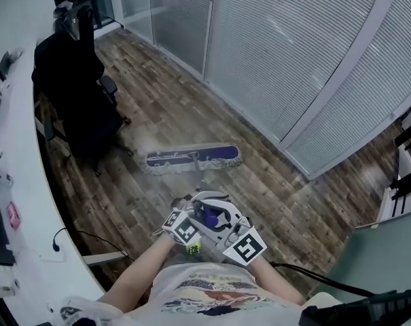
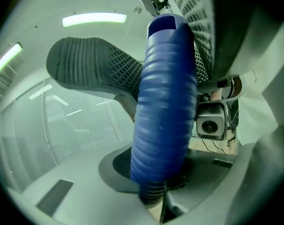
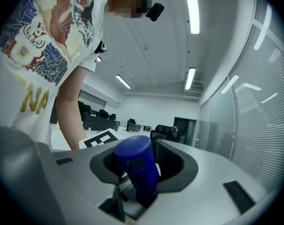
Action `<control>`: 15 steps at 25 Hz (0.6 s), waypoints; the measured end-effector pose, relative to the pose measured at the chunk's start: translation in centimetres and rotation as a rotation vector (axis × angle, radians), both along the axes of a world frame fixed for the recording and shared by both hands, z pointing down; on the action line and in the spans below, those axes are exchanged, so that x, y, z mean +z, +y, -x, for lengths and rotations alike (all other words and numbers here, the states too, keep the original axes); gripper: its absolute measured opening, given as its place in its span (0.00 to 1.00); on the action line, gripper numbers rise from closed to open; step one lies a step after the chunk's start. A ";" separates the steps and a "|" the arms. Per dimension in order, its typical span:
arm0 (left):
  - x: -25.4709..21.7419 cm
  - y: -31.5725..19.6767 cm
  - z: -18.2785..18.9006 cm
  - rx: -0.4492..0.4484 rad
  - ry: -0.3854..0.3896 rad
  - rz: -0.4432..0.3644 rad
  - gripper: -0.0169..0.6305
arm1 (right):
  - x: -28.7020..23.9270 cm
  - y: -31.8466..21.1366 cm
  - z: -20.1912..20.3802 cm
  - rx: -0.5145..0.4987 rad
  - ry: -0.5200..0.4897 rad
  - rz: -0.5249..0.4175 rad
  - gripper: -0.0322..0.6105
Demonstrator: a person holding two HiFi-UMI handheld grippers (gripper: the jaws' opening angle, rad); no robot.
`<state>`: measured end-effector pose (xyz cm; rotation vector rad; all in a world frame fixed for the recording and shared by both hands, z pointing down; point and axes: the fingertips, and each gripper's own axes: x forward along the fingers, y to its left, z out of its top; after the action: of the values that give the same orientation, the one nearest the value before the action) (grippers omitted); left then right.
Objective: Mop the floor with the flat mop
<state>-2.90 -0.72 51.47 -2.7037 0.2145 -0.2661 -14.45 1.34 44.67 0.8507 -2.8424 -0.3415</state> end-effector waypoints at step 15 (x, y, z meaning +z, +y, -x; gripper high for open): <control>0.2 -13.6 1.2 -0.074 0.027 0.016 0.09 | -0.5 -12.7 1.4 -0.069 -0.040 -0.027 0.30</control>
<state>-4.14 -14.33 51.64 -2.7202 0.3217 -0.2537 -15.88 -11.39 44.16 0.7740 -2.9157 -0.3769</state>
